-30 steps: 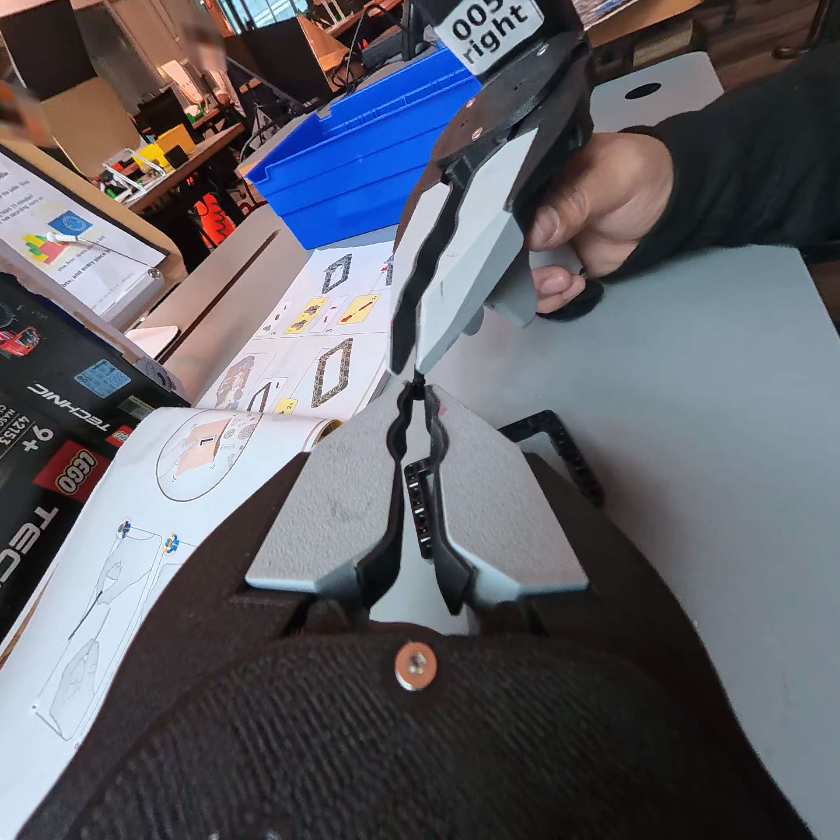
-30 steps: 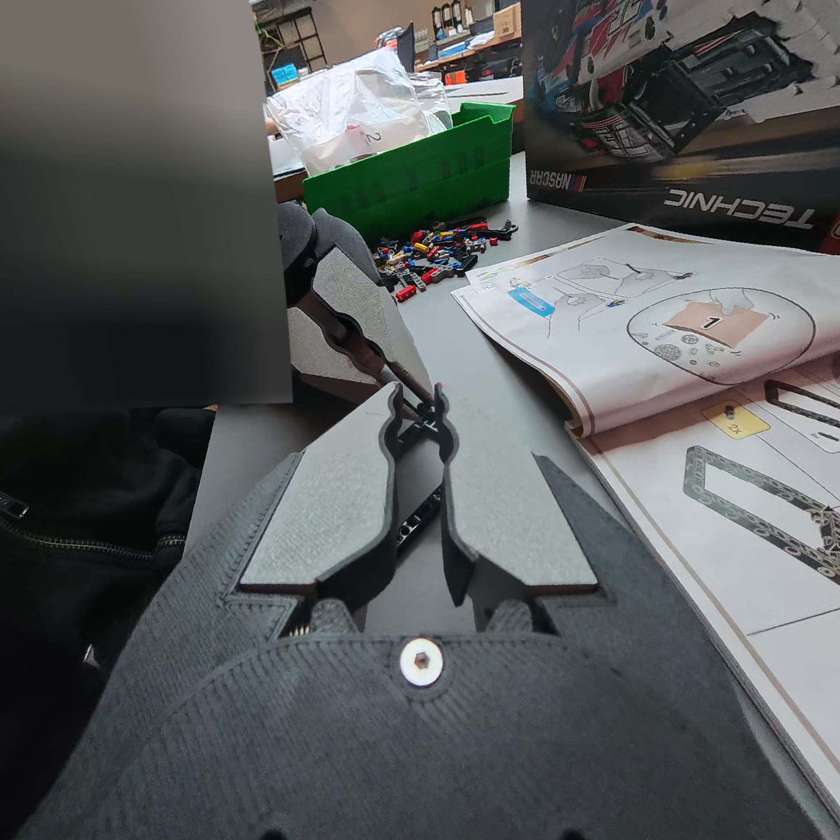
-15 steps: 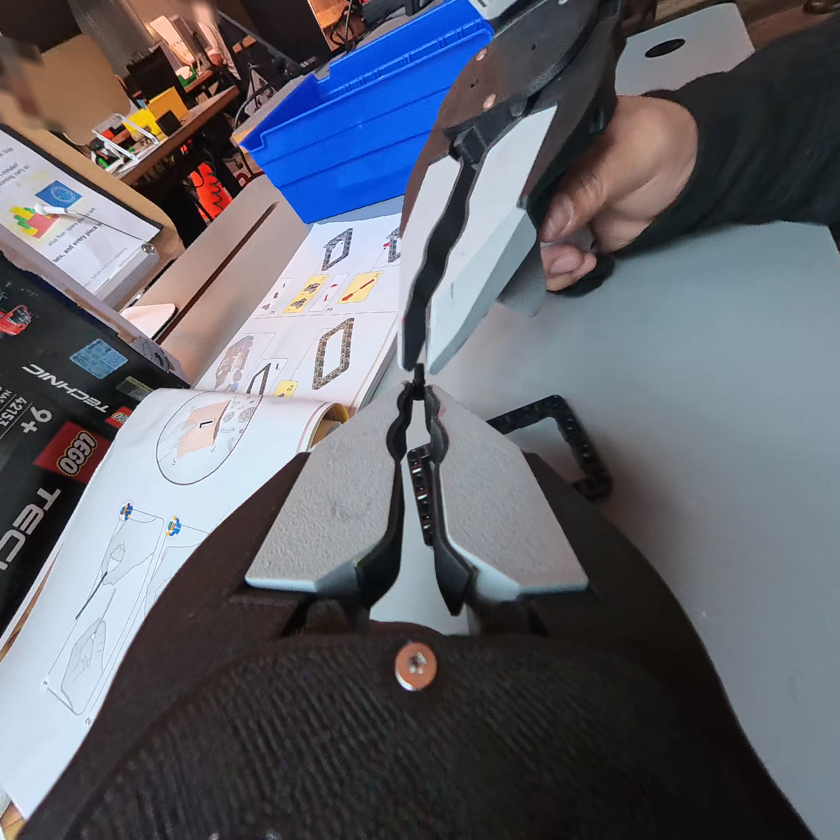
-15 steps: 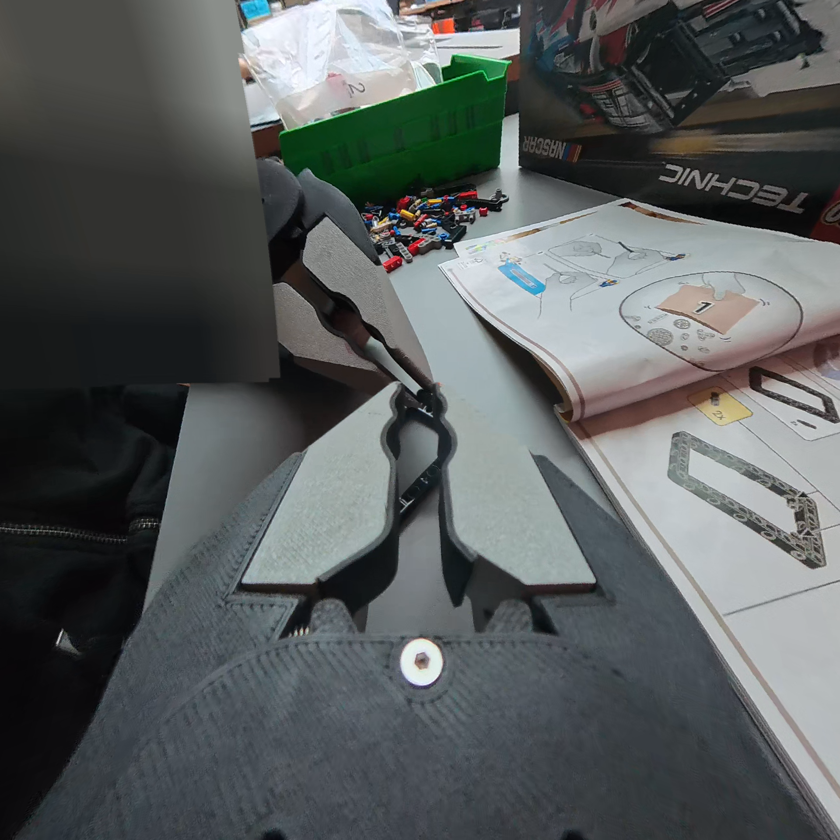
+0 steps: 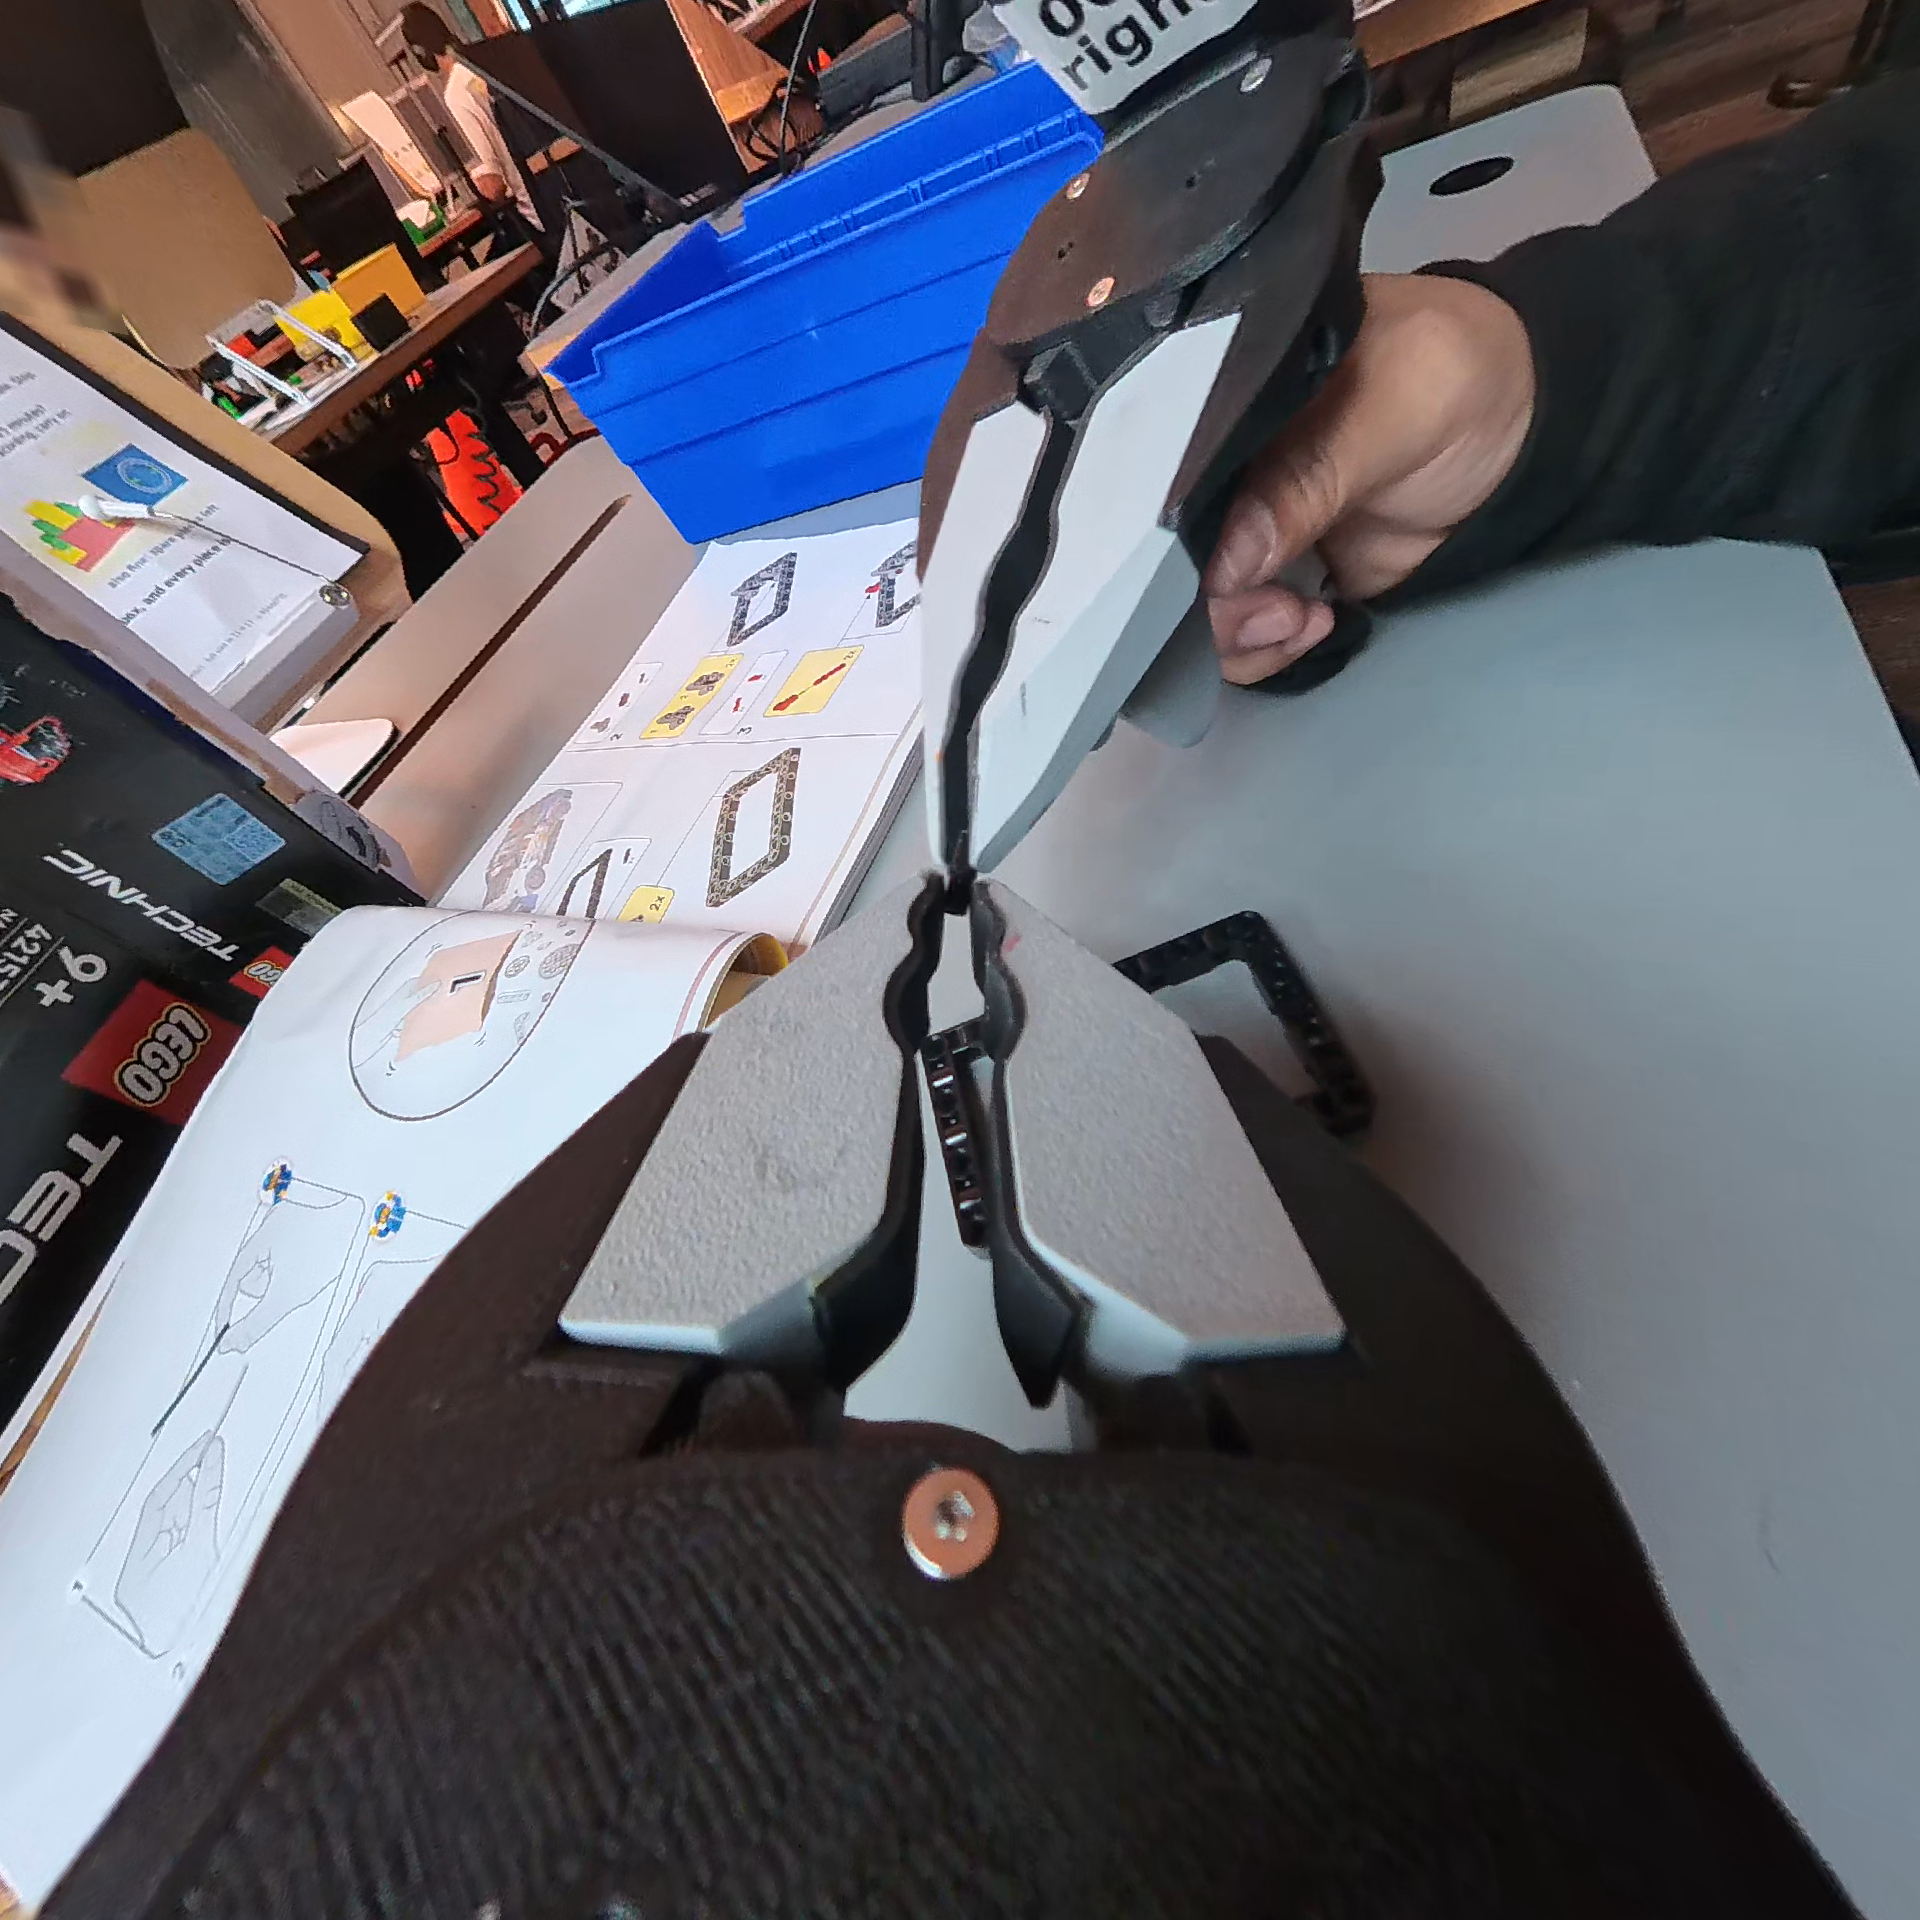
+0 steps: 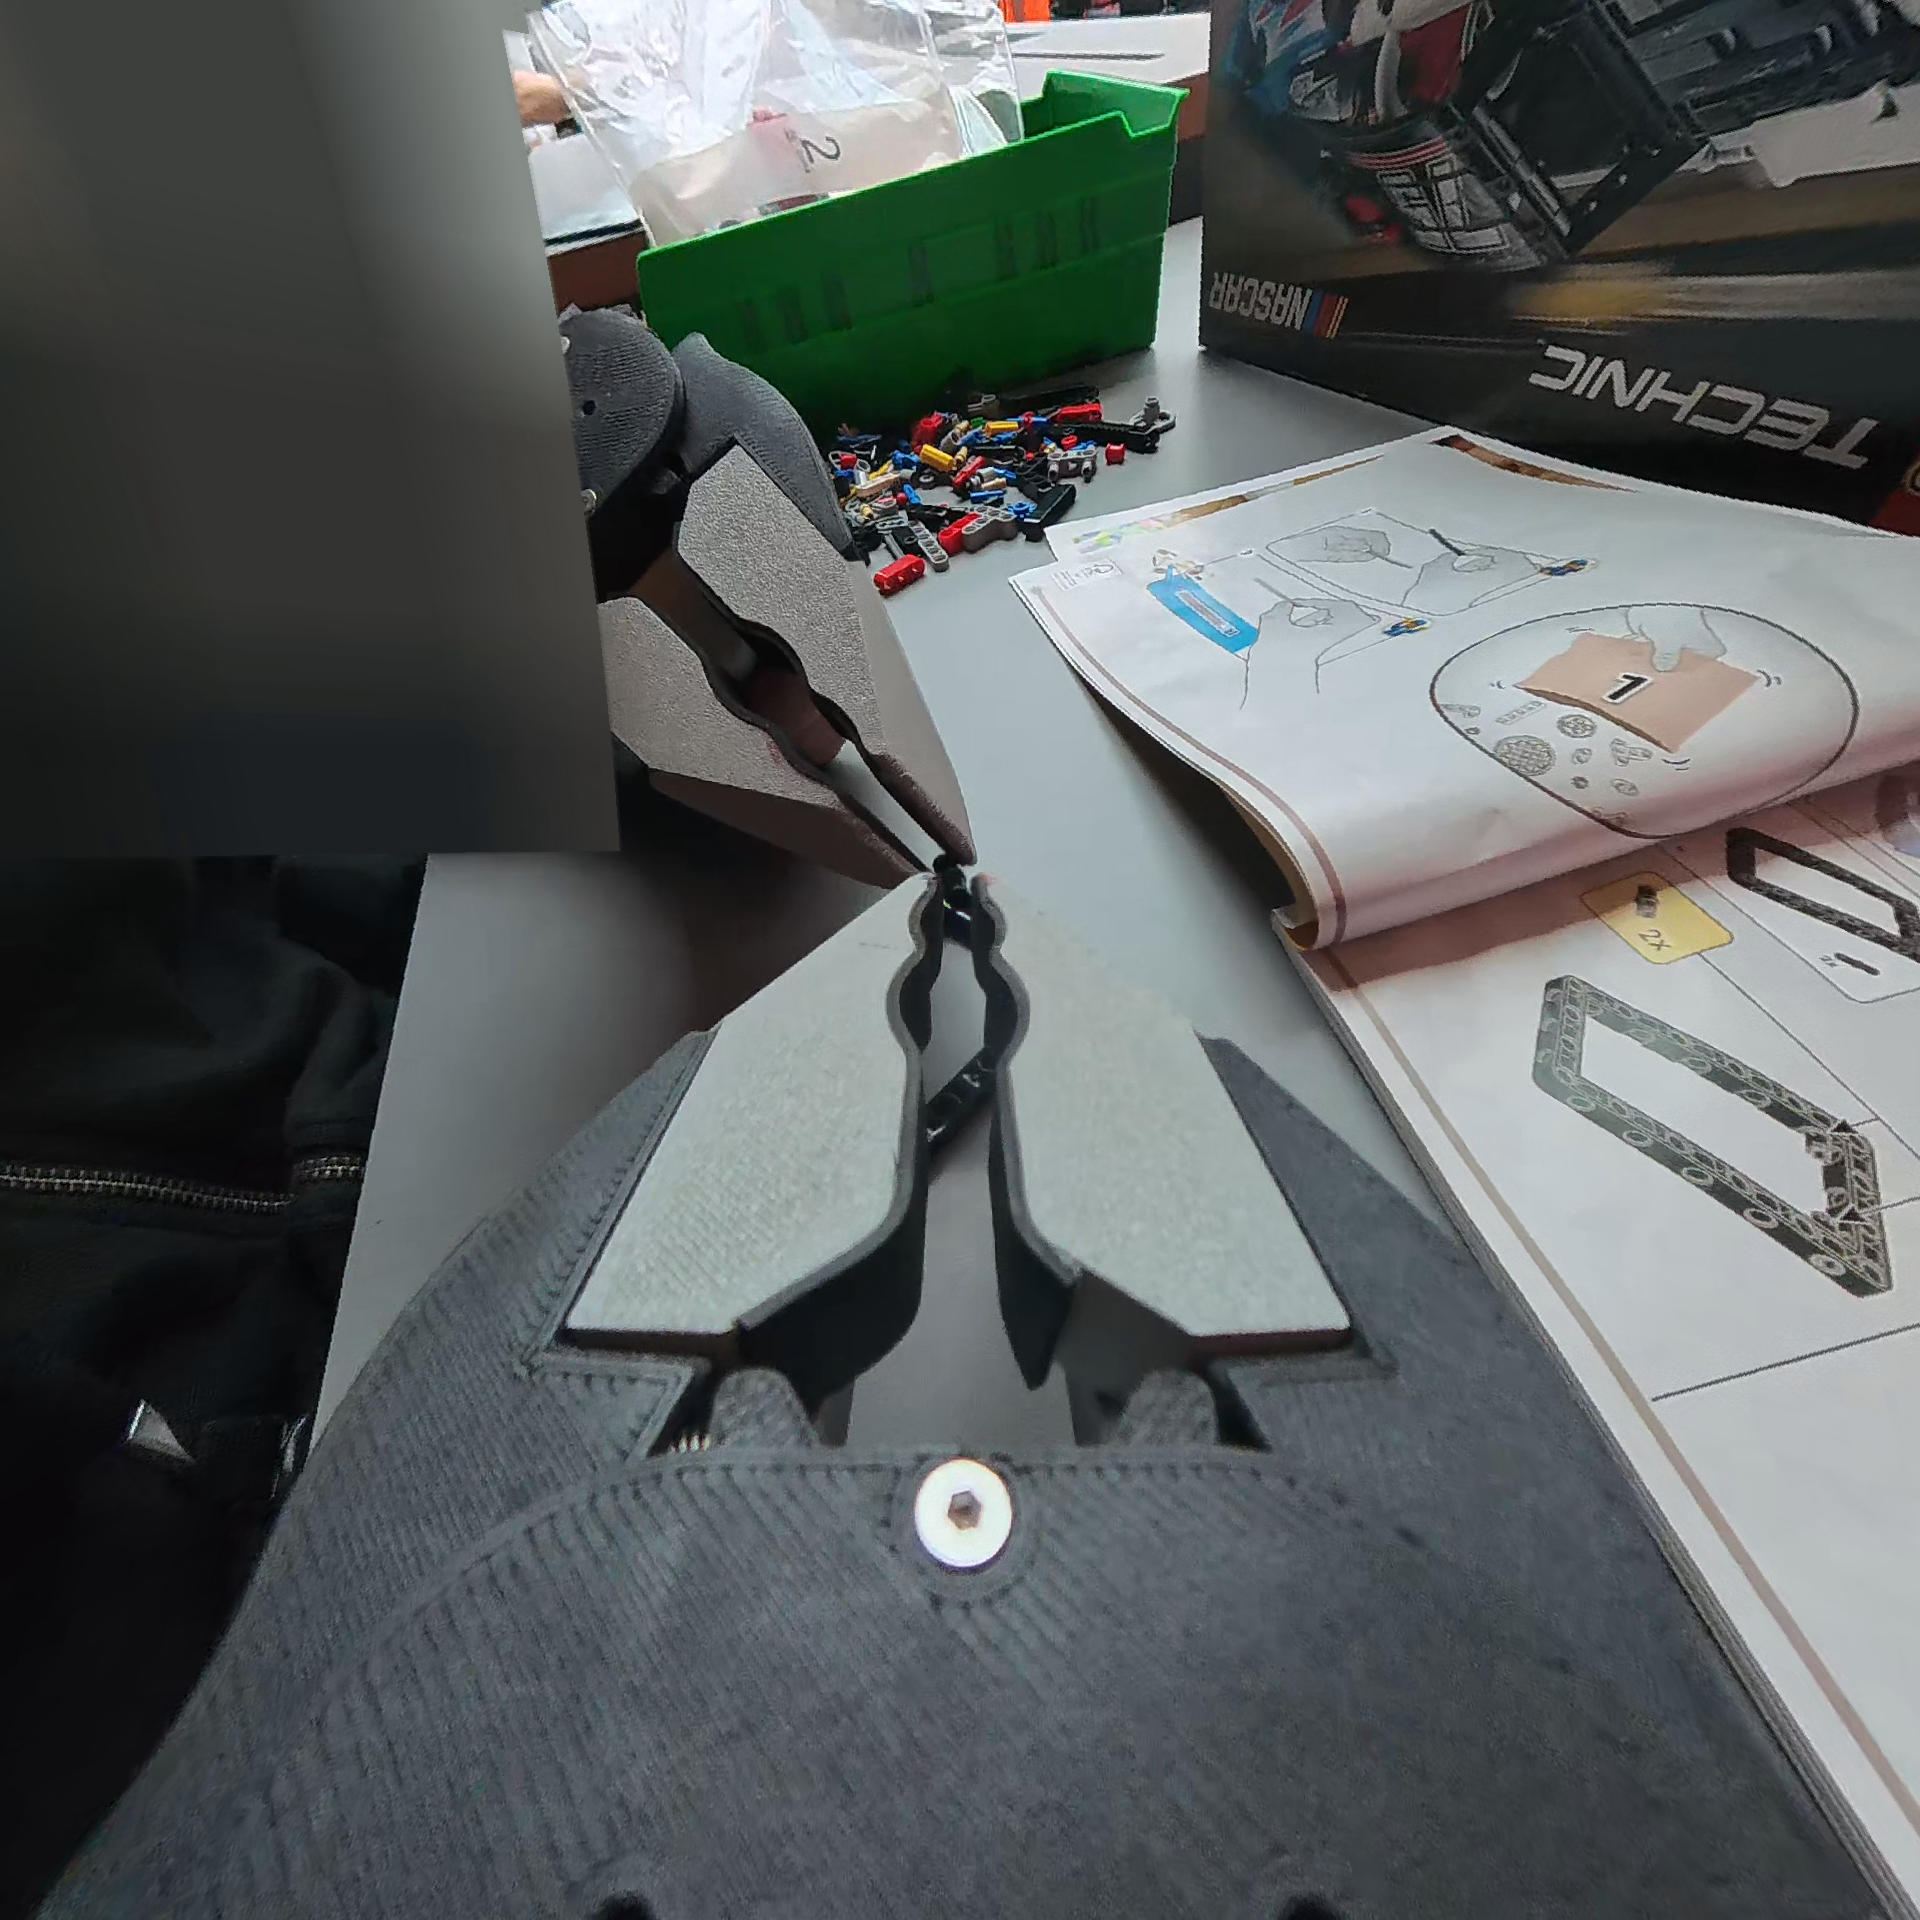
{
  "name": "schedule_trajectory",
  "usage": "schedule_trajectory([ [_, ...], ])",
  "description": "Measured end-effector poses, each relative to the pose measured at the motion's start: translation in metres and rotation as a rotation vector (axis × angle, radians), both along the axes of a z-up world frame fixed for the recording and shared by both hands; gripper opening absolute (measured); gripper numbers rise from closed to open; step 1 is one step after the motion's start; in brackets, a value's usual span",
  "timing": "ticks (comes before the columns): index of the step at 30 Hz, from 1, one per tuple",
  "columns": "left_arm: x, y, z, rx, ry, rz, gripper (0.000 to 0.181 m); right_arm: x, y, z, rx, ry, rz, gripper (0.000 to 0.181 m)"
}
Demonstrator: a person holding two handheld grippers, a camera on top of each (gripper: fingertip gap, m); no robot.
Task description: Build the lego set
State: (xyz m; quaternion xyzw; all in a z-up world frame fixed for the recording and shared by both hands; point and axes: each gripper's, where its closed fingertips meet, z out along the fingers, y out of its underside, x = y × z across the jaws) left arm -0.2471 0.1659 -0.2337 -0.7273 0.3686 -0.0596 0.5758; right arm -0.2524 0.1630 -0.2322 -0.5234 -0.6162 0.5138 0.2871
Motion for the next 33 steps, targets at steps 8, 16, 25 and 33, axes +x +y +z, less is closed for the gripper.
schedule_trajectory([
  [8,-0.021,0.001,-0.011,-0.16,-0.076,0.079,0.022,0.002,0.005,0.002,-0.011,0.007,-0.02,0.001],
  [16,-0.042,-0.013,-0.058,-0.506,-0.042,0.216,0.019,0.001,0.009,-0.001,0.037,-0.003,-0.049,0.001],
  [25,-0.034,-0.033,-0.059,-0.598,-0.164,0.229,0.017,0.001,0.009,-0.007,0.076,-0.031,-0.056,0.001],
  [33,-0.033,-0.047,-0.053,-0.573,-0.199,0.234,0.026,0.001,0.007,-0.01,0.103,-0.051,-0.048,0.001],
])
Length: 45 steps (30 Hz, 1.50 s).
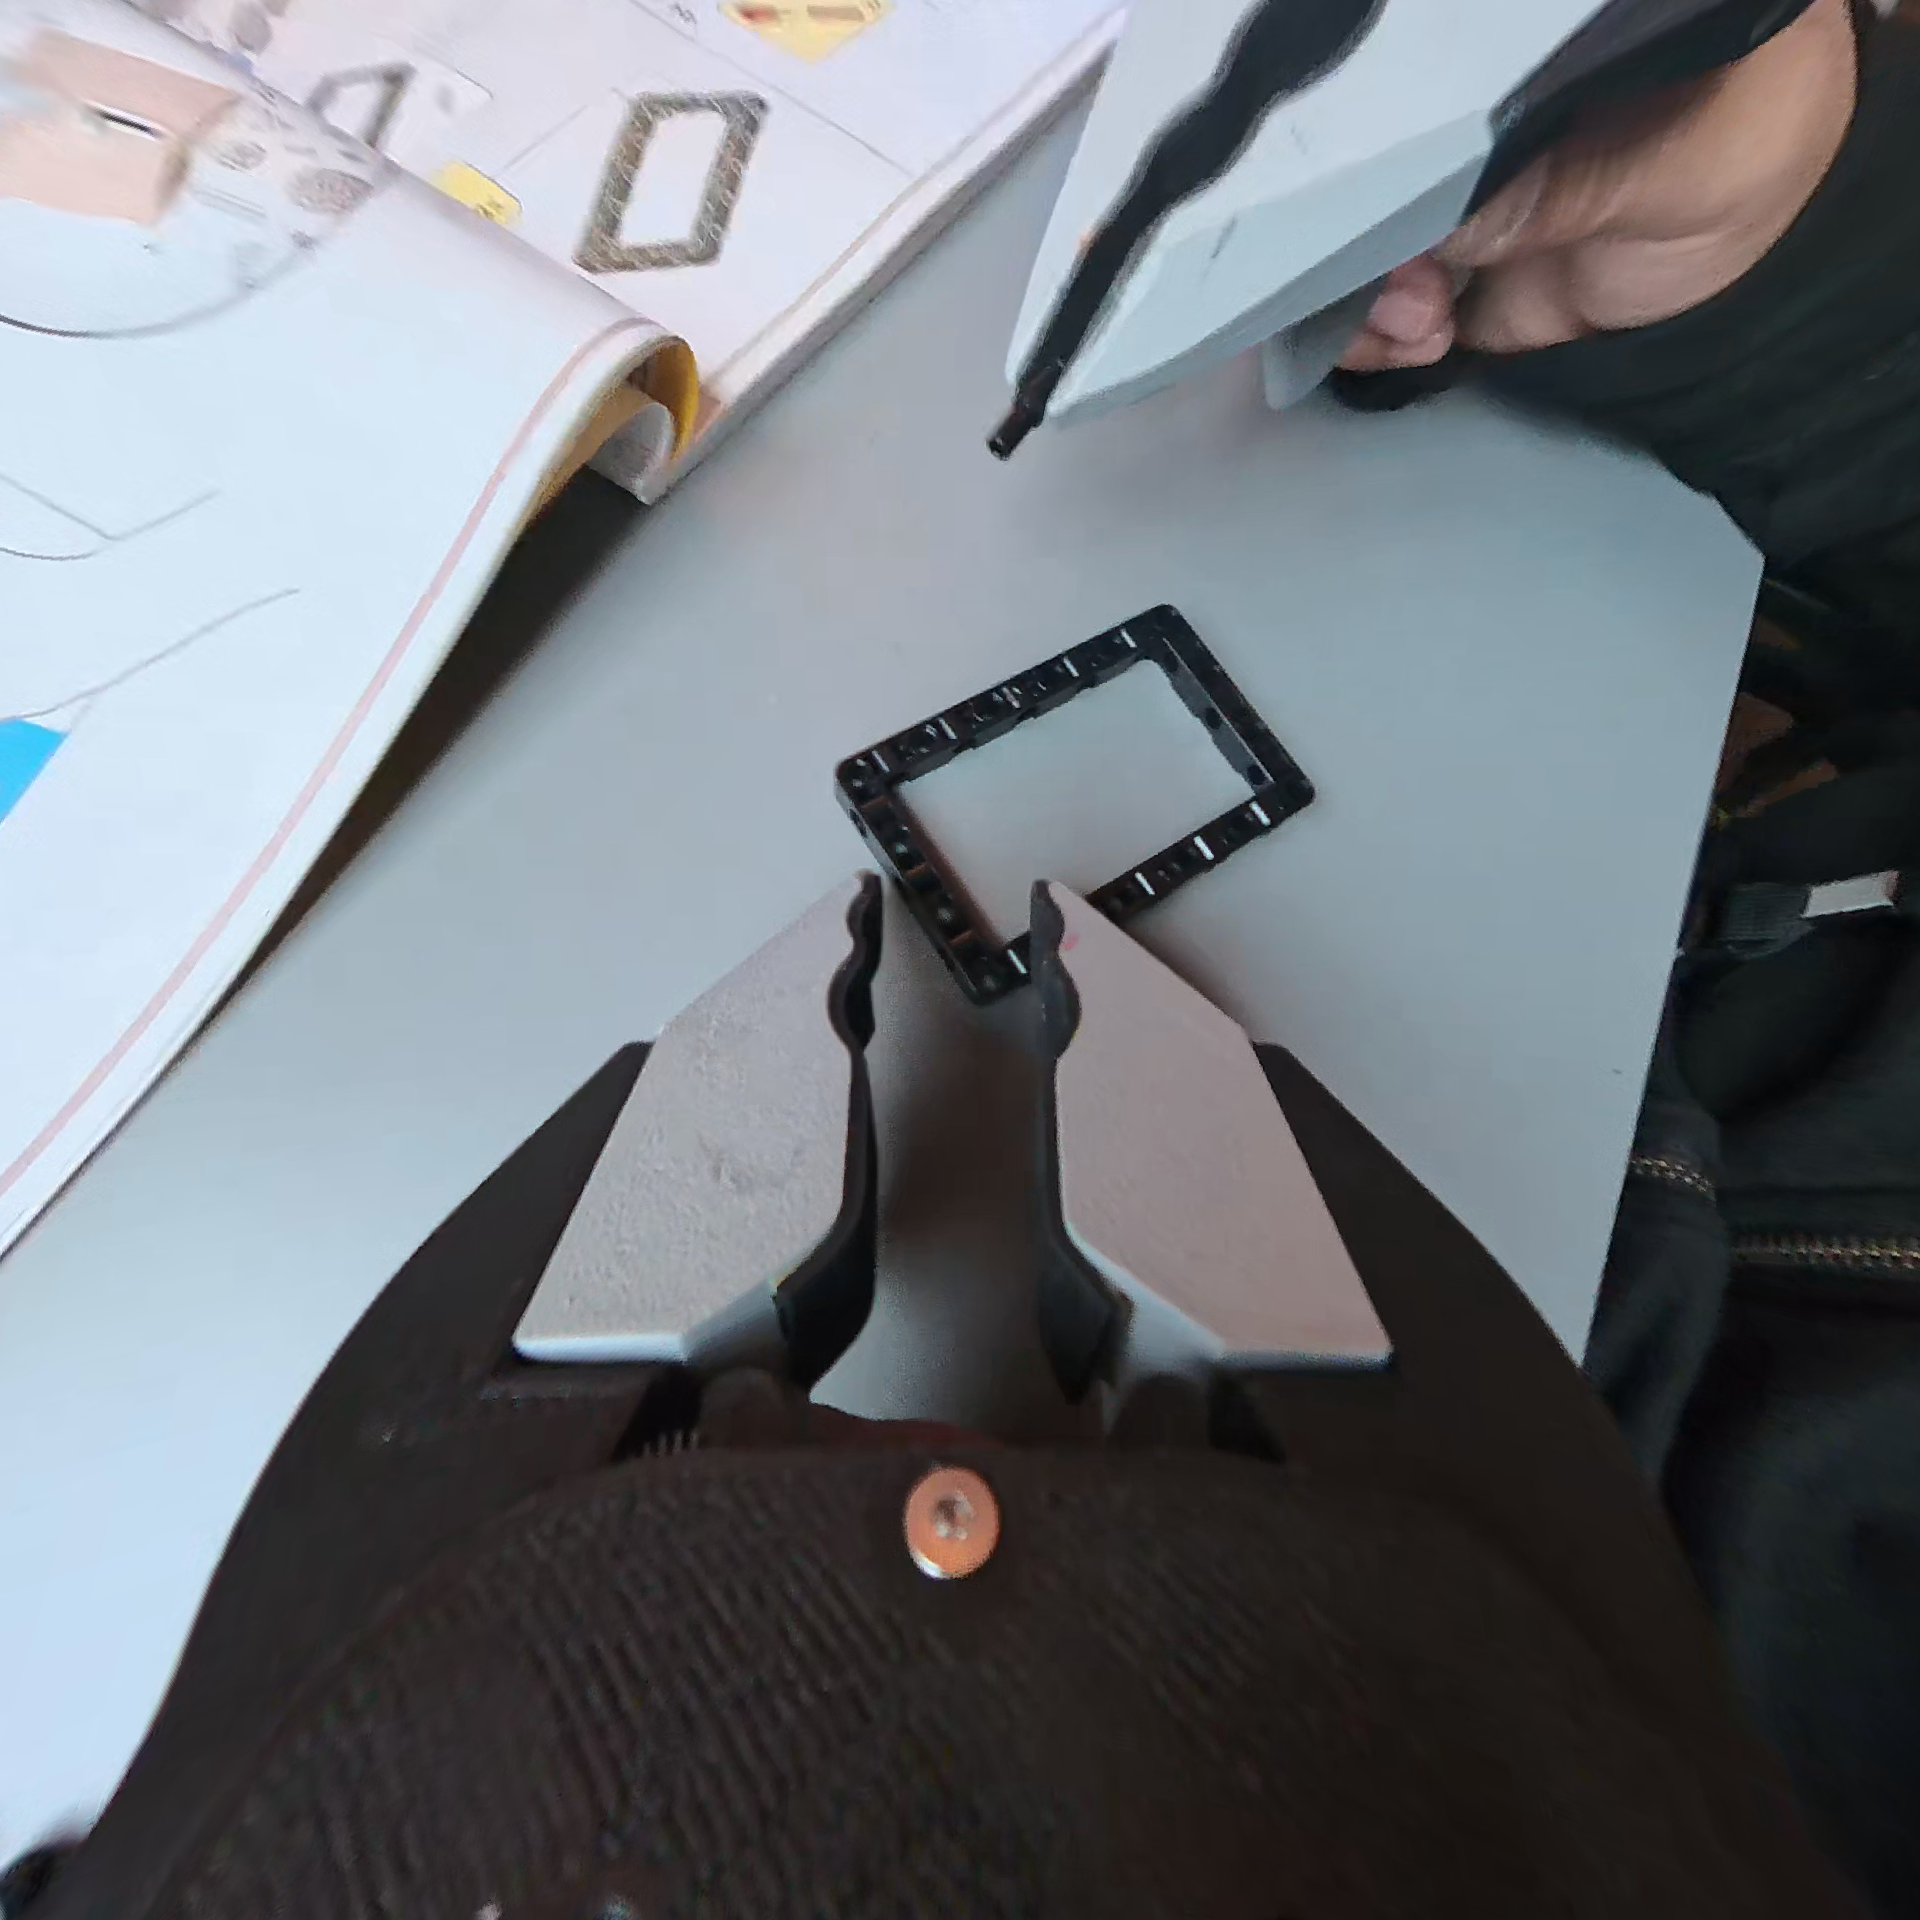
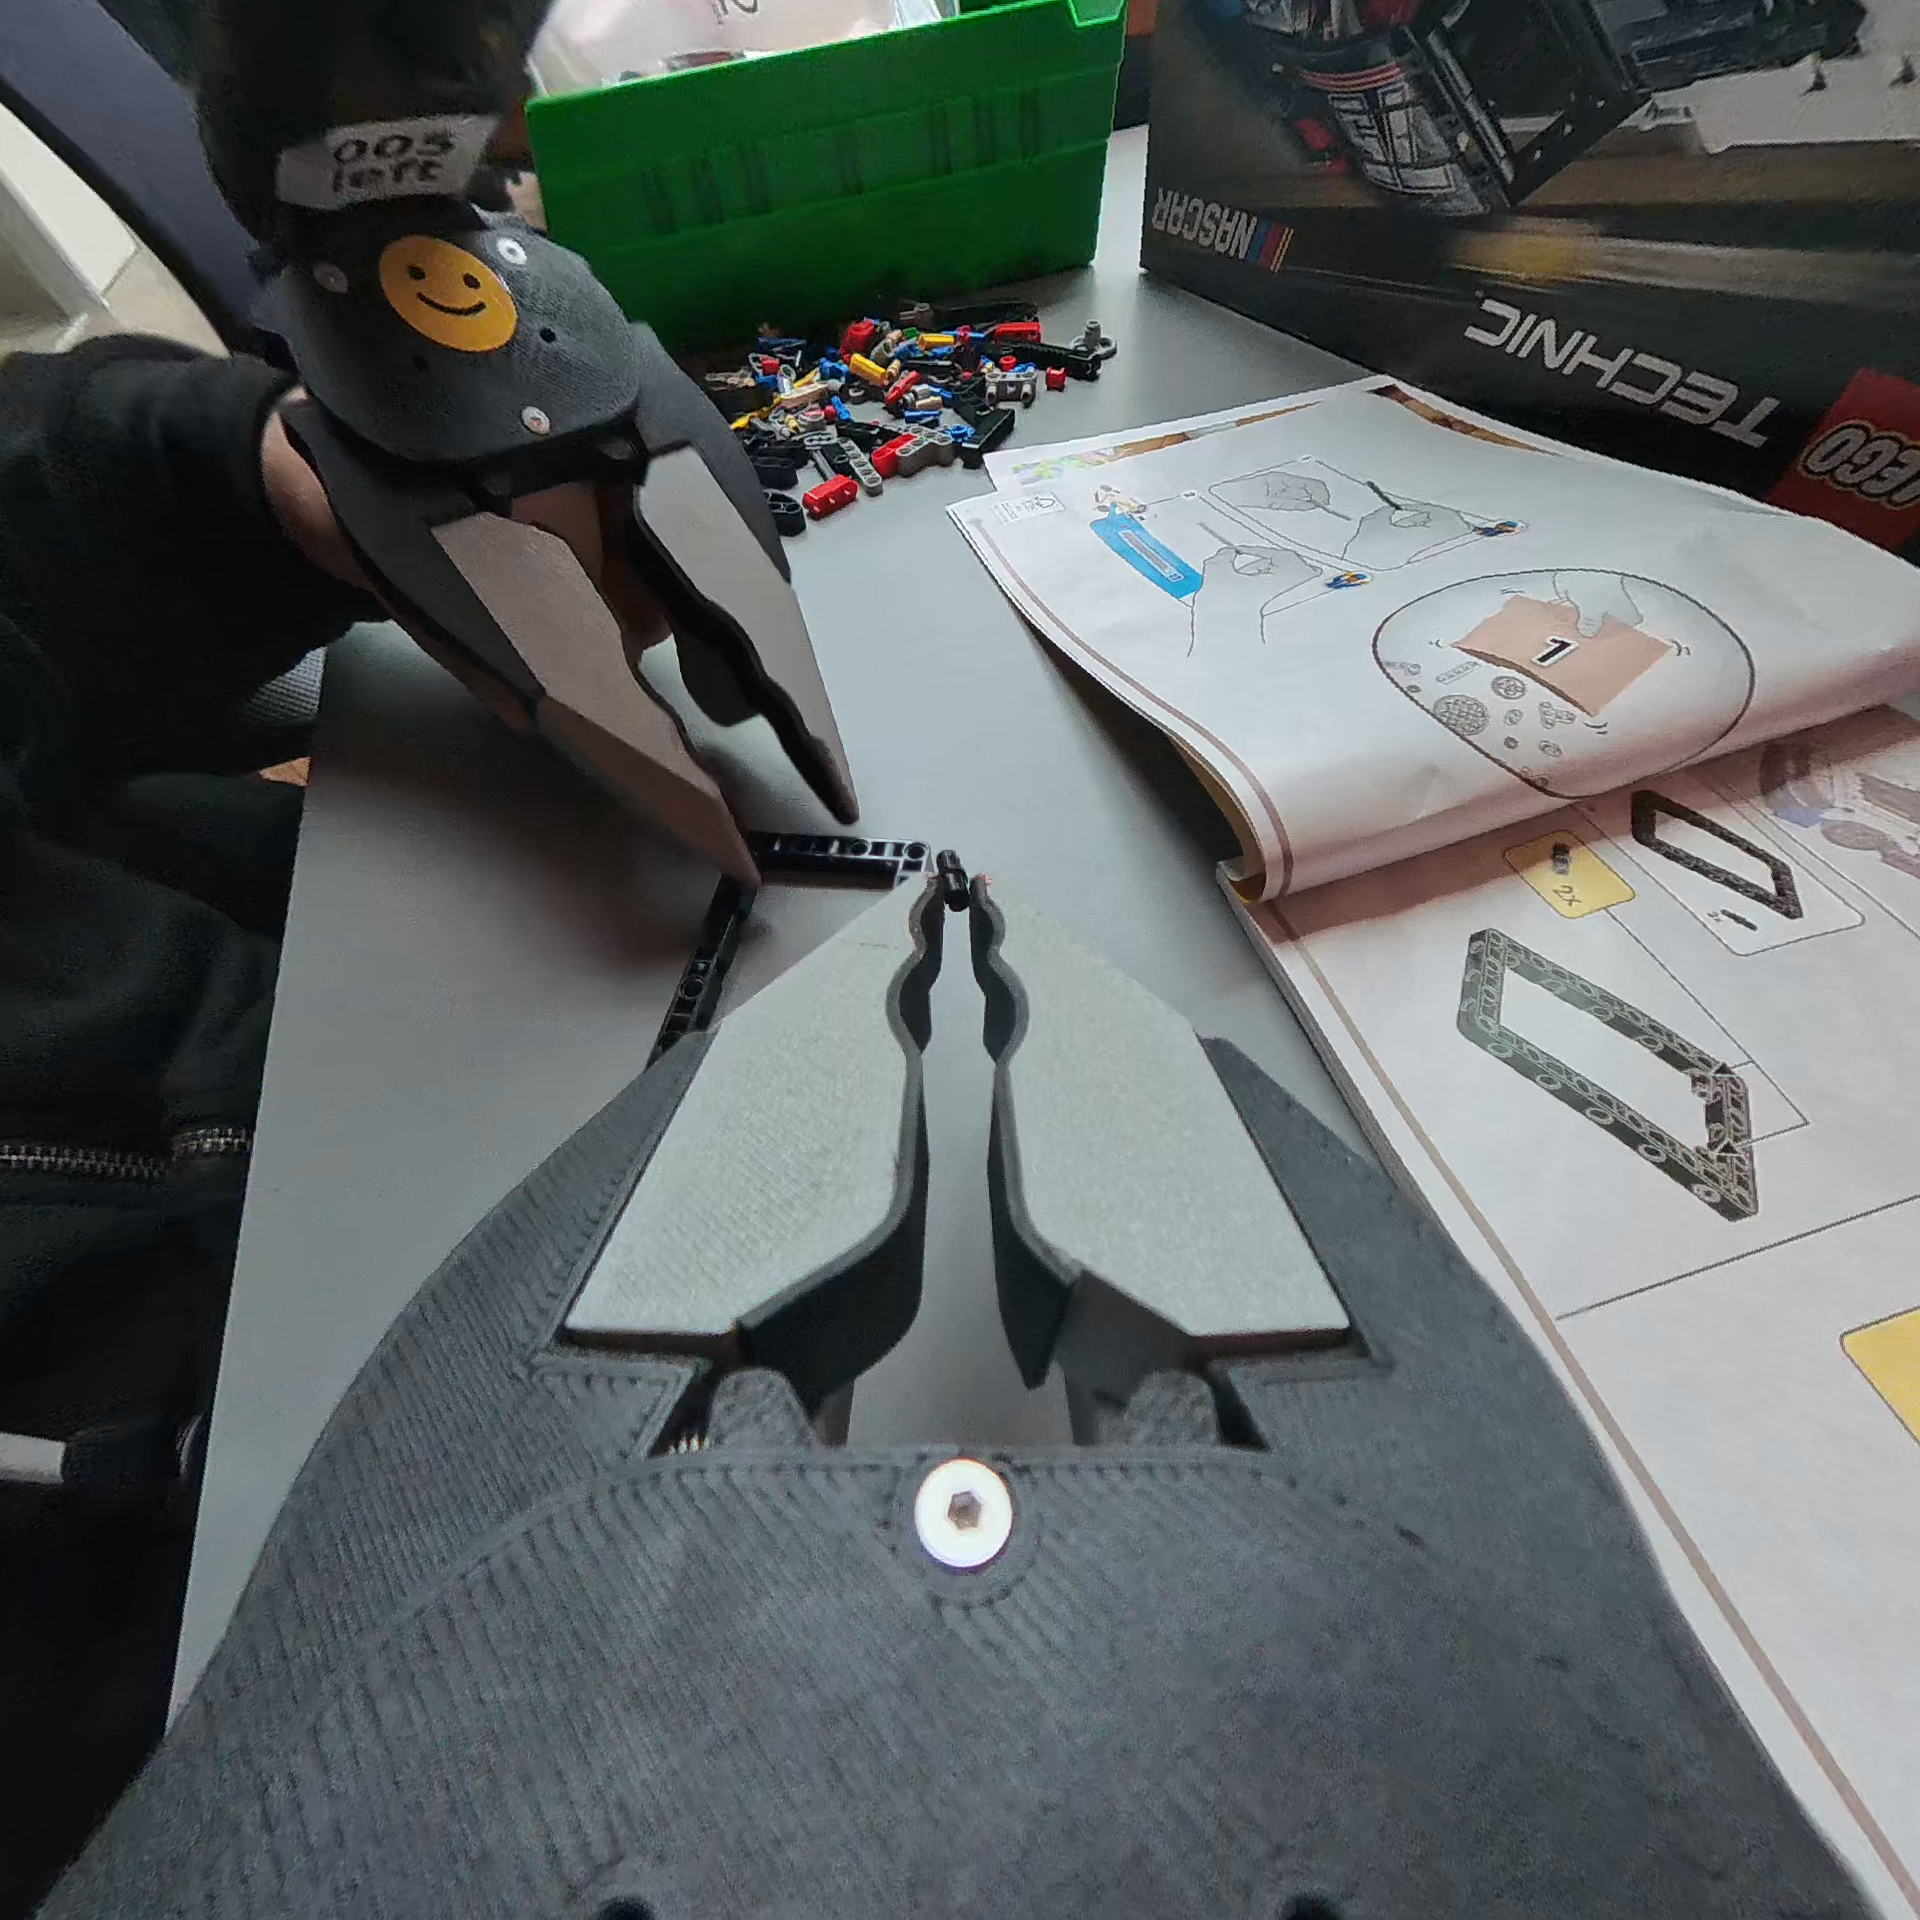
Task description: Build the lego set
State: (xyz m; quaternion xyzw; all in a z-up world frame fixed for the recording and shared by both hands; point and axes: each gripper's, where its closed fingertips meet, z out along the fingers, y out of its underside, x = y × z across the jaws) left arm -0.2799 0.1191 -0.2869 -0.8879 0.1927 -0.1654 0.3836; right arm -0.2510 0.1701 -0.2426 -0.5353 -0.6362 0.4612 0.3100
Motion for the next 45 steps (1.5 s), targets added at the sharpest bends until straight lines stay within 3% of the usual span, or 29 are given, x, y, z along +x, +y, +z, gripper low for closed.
schedule_trajectory([
  [15,-0.037,-0.022,0.003,0.06,0.088,0.126,0.03,0.013,0.002,-0.052,0.151,-0.314,0.037,0.002],
  [21,-0.038,-0.026,0.001,0.058,0.124,0.135,0.03,0.014,0.001,-0.052,0.138,-0.317,0.043,0.002],
  [25,-0.052,-0.036,0.006,0.086,0.13,0.219,0.031,0.014,0.0,-0.052,0.139,-0.313,0.054,0.008],
  [28,-0.086,-0.06,0.012,0.122,0.185,0.357,0.031,0.014,-0.001,-0.048,0.138,-0.285,0.055,0.01],
  [32,-0.165,-0.118,0.017,0.075,0.292,0.6,0.029,0.014,-0.001,-0.04,0.109,-0.24,0.061,0.014],
  [36,-0.217,-0.157,0.029,0.026,0.294,0.713,0.024,0.014,-0.002,-0.041,0.099,-0.25,0.07,0.017],
  [40,-0.246,-0.166,0.027,-0.036,0.355,0.745,0.025,0.014,-0.003,-0.048,0.121,-0.289,0.073,0.017],
  [45,-0.254,-0.15,0.024,-0.012,0.374,0.741,0.021,0.013,-0.001,-0.044,0.116,-0.265,0.065,0.017],
])
